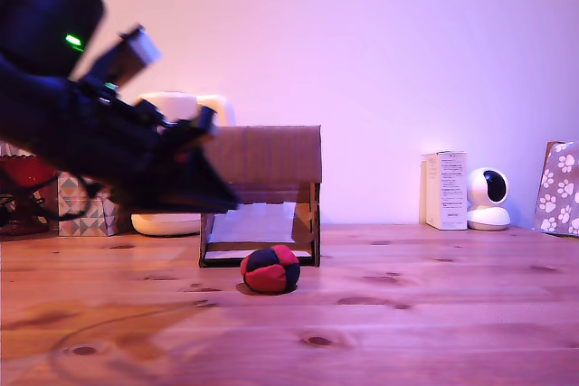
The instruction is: Drop the footbag into the cardboard dice tower
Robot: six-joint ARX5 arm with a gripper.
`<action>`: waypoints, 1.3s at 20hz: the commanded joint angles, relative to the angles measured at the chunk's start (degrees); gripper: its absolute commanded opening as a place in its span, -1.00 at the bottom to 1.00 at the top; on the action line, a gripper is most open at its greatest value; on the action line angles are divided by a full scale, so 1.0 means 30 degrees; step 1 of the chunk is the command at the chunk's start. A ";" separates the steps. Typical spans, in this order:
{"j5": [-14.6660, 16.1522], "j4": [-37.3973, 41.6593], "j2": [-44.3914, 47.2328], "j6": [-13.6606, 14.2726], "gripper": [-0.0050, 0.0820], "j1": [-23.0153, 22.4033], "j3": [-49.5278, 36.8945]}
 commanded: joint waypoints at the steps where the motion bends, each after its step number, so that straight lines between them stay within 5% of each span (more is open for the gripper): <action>1: 0.0000 0.0153 0.0430 0.0401 0.94 -0.0051 0.0175; 17: 0.0015 0.0109 0.6783 0.1807 0.89 -0.0189 0.4415; 19: 0.0000 -0.0299 0.7104 0.1814 0.58 -0.0189 0.4532; 21: 0.0000 -0.0663 0.7104 0.2273 -0.16 -0.0189 0.4539; 22: 0.0000 -0.0619 0.7104 0.2368 -0.38 -0.0189 0.4554; 26: 0.0029 -0.0787 0.7060 0.2652 -0.47 -0.0189 0.4816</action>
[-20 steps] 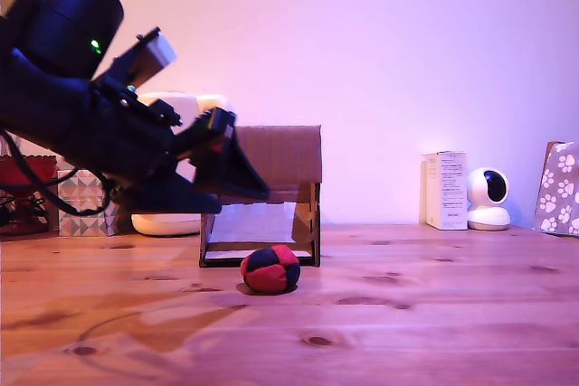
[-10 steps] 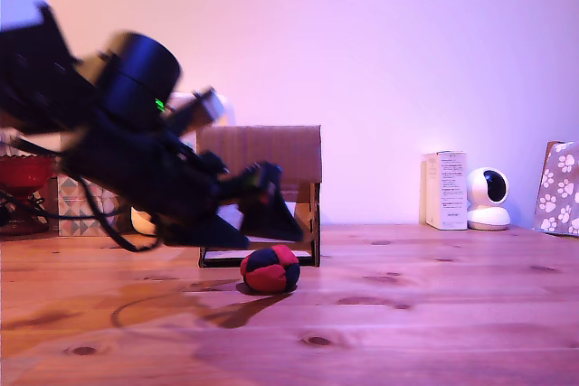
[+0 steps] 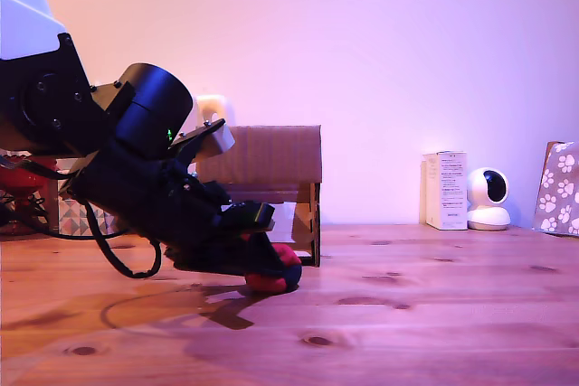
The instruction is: Drop the footbag into the cardboard dice tower
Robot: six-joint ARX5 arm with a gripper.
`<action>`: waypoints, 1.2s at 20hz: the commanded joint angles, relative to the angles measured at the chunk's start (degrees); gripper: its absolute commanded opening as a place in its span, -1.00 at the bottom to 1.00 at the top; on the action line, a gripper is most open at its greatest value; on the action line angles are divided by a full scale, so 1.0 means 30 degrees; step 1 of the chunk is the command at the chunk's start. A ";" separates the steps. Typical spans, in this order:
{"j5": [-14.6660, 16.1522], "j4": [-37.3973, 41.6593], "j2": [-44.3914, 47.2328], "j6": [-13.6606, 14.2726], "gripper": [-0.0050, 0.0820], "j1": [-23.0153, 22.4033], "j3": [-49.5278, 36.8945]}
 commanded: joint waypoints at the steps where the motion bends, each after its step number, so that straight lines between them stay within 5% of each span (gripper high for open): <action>1: 0.0058 -0.0277 0.0117 0.0226 -0.47 -0.0051 0.0219; 13: 0.0510 -0.6404 -0.8131 0.0219 -0.47 -0.0044 0.0474; 18: -0.0270 -0.5442 -1.0688 0.0328 -0.47 -0.0029 0.0503; 24: -0.1086 -0.3592 -0.9865 0.1887 -0.47 0.0393 0.1865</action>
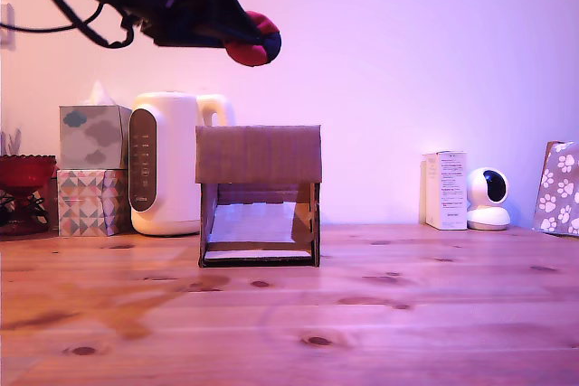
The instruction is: Drop the footbag into the cardboard dice tower
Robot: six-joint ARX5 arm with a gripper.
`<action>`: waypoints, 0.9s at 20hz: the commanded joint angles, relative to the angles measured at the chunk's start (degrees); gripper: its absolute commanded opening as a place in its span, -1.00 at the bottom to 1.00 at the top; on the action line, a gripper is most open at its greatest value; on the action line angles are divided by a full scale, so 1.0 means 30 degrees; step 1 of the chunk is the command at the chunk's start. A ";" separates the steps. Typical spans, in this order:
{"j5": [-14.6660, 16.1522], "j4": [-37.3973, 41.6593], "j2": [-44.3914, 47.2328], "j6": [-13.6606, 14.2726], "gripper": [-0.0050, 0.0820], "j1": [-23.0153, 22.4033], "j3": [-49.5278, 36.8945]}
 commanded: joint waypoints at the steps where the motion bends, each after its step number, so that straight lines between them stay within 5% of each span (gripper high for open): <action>1: -0.0066 0.0284 0.0918 0.0321 -0.47 0.0342 0.1020; 11: 0.0772 -0.2900 0.6652 0.0313 -0.47 0.2193 0.7737; 18: 0.1042 -0.3075 0.9209 0.0401 -0.47 0.2412 0.9704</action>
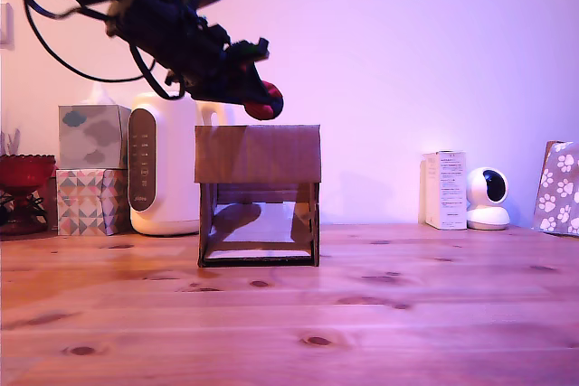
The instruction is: Drop the footbag into the cardboard dice tower
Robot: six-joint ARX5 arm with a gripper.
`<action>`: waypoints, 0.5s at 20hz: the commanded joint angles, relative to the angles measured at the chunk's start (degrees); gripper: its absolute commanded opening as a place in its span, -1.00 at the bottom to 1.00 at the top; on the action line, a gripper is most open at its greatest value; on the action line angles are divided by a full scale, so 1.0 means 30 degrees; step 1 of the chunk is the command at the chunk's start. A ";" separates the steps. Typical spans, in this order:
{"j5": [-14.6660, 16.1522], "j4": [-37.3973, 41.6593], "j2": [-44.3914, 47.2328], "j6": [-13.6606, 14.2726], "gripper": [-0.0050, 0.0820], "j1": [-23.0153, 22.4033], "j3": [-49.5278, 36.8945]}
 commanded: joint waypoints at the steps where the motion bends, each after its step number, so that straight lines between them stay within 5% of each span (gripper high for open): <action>1: 0.0087 0.0299 0.0299 0.0386 -0.47 0.0036 0.0277; 3: 0.0080 0.0488 0.0299 0.0729 -0.42 0.0036 0.0284; 7: 0.0080 0.0801 0.0299 0.1137 0.42 0.0036 0.0401; 10: 0.0080 -0.0095 0.0117 0.1107 0.46 0.0029 0.0481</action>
